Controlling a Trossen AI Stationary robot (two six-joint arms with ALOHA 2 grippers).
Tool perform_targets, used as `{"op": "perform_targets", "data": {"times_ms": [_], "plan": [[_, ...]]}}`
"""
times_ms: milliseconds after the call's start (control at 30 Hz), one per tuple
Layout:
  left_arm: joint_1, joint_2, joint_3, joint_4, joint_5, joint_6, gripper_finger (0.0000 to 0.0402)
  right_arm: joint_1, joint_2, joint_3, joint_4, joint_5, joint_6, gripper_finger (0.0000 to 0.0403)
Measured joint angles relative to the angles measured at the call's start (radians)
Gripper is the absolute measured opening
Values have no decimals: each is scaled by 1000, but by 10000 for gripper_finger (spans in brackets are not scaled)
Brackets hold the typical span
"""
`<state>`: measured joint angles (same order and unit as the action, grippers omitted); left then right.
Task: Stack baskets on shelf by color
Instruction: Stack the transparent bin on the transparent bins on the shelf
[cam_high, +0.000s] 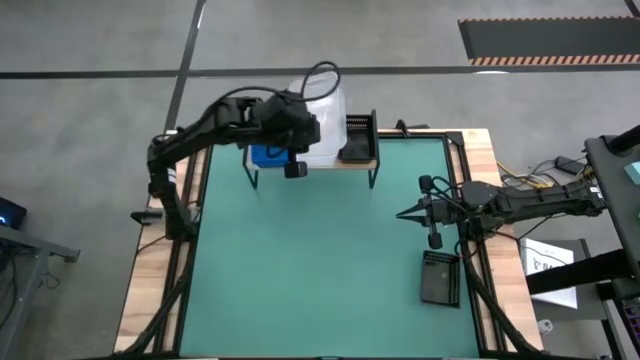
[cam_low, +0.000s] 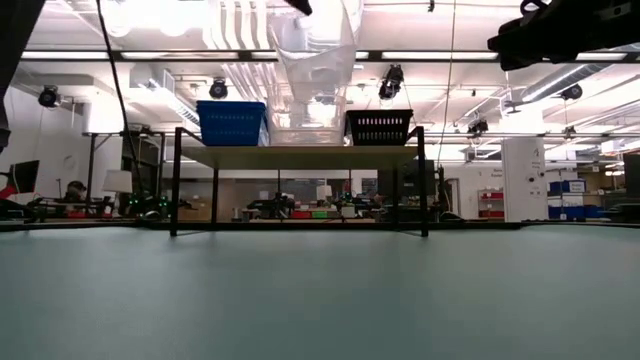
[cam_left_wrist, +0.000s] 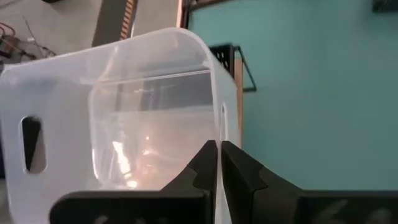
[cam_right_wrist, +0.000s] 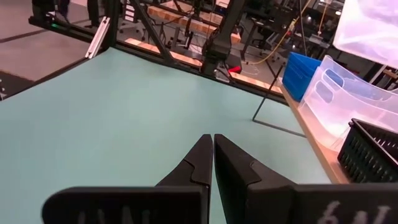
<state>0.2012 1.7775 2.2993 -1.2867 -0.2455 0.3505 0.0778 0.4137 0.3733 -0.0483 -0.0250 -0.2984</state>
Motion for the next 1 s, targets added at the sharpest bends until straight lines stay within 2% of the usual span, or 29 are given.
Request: {"op": "perform_targets", "data": {"times_ms": [200, 1000], "plan": [[15, 35, 0, -69, -55, 3, 0, 0, 0, 0, -3, 0, 8, 9], [35, 61, -16, -85, -54, 29, 0, 0, 0, -1, -3, 0, 19, 9]]}}
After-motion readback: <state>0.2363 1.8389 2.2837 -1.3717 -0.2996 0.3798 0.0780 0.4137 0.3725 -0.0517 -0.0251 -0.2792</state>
